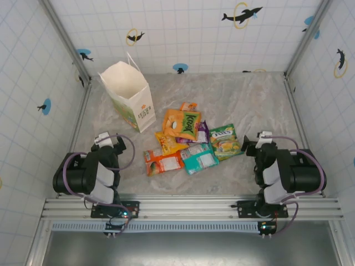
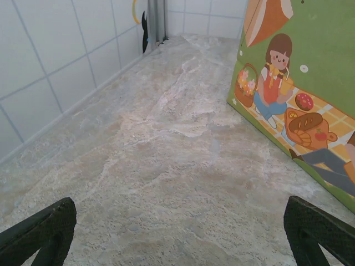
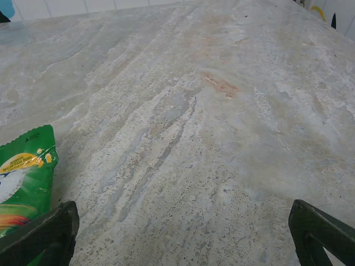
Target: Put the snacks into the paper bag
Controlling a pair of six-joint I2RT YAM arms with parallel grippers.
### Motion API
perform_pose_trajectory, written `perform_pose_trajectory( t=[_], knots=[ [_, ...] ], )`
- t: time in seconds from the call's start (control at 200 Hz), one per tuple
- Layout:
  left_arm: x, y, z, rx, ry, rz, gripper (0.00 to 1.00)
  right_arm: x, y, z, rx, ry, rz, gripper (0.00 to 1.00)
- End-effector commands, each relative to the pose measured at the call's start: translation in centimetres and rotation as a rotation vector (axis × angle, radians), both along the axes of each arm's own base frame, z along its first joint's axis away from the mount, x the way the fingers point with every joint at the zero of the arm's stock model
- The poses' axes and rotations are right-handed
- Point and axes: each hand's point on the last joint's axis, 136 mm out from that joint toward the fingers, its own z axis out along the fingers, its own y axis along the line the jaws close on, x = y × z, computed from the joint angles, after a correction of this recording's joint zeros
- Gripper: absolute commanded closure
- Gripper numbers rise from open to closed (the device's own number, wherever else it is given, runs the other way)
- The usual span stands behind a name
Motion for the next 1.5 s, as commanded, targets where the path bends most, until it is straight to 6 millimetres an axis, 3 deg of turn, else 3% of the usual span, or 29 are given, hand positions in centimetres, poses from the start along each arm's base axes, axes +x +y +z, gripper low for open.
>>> perform_pose_trajectory(
  t=[0.0,1.291,1.496],
  knots=[
    [-0.9,0.0,-0.6,-0.022,0.012,0.003,0.02,-0.2,-0.1,0.3,-0.015,-0.014,-0.001,0.01],
    [-0.9,0.1,-0.4,-0.018,0.006,0.003,0.02,-0.2,-0.1,0.3,-0.015,-0.016,-0.002,0.01],
    [0.4,0.0,0.3,0.017,0.055,0.035,0.02,-0.1,-0.1,0.8,-0.012,-0.035,-0.002,0.01]
  ],
)
